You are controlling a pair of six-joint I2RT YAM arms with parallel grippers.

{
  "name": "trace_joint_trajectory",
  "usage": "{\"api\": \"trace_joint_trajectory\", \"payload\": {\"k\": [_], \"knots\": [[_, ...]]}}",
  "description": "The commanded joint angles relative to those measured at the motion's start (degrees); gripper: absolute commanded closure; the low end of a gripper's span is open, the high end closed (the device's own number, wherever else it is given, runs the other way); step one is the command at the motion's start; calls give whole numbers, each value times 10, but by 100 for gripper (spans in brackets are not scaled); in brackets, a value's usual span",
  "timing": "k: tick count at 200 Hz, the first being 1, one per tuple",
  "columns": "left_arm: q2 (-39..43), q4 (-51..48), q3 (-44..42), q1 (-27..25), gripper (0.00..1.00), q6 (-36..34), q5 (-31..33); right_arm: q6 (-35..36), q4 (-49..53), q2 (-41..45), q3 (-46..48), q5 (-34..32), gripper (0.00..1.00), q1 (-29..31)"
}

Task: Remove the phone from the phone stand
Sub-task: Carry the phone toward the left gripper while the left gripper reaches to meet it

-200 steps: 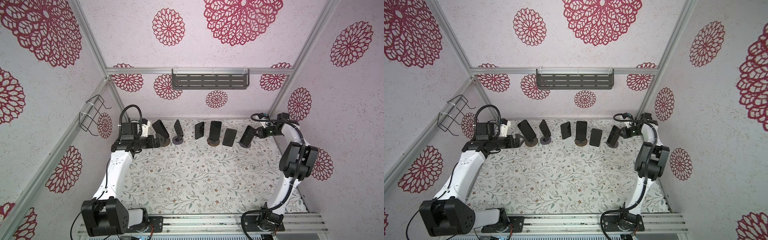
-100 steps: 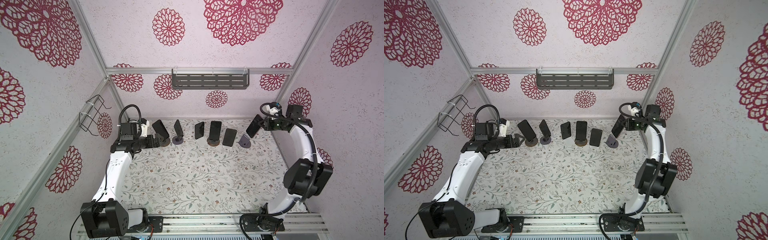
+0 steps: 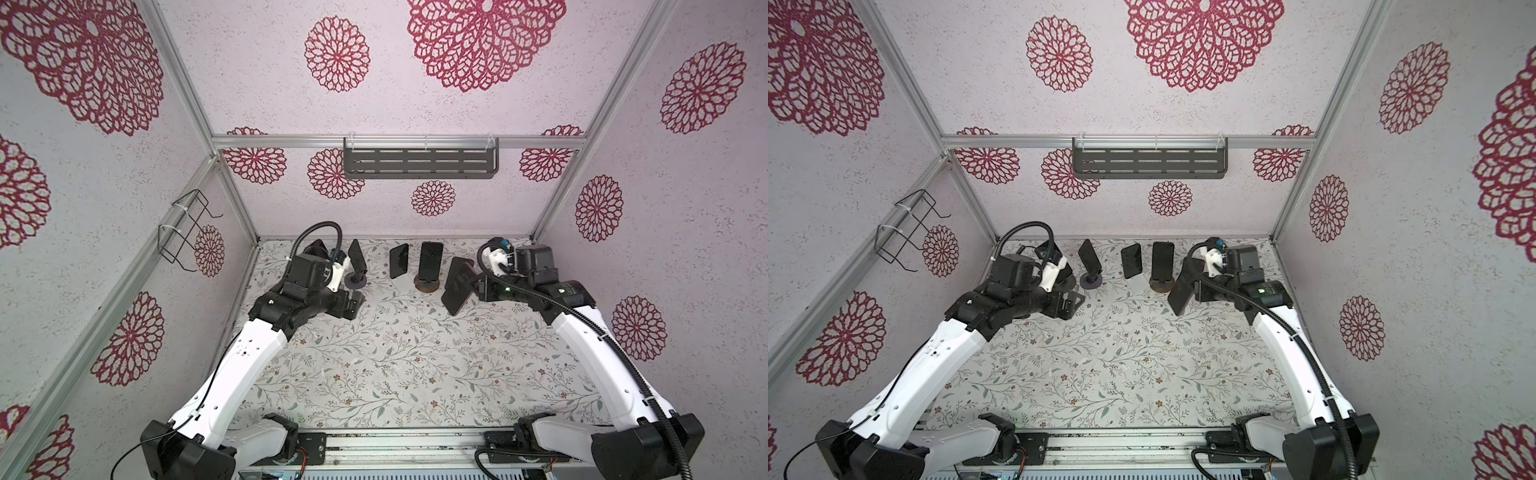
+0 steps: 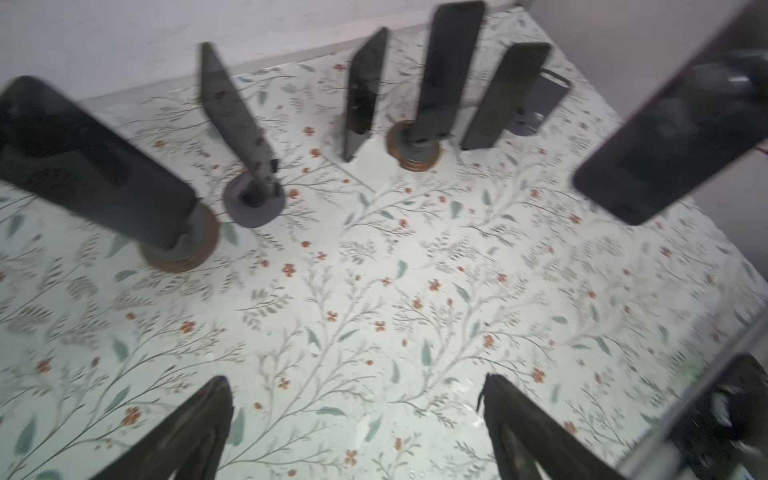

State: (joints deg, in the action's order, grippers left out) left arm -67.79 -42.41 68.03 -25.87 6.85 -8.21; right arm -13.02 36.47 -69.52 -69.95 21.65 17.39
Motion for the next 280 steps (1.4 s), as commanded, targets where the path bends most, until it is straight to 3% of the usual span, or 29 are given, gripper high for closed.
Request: {"api": "trace_joint_trajectory", "payload": {"k": [1,22,62,123,252,280], "knots": [[-3,26,-32,-65,3,21,-31,-60,-63,17,21,16,100,45],[-26,94,-69,-122,3,38,-93,-92,-102,17,63,62,100,67],[-97,117,-66,-197,3,0,-63,-145,-160,30,147,82,100,104],[-198,117,-24,-213,3,-16,-92,-228,-311,36,251,149,100,116],[-226,191,-38,-216,0,-22,-61,-275,-346,35,260,182,100,117],[-232,196,-35,-217,4,-21,-62,-287,-363,32,265,187,100,120]]}}
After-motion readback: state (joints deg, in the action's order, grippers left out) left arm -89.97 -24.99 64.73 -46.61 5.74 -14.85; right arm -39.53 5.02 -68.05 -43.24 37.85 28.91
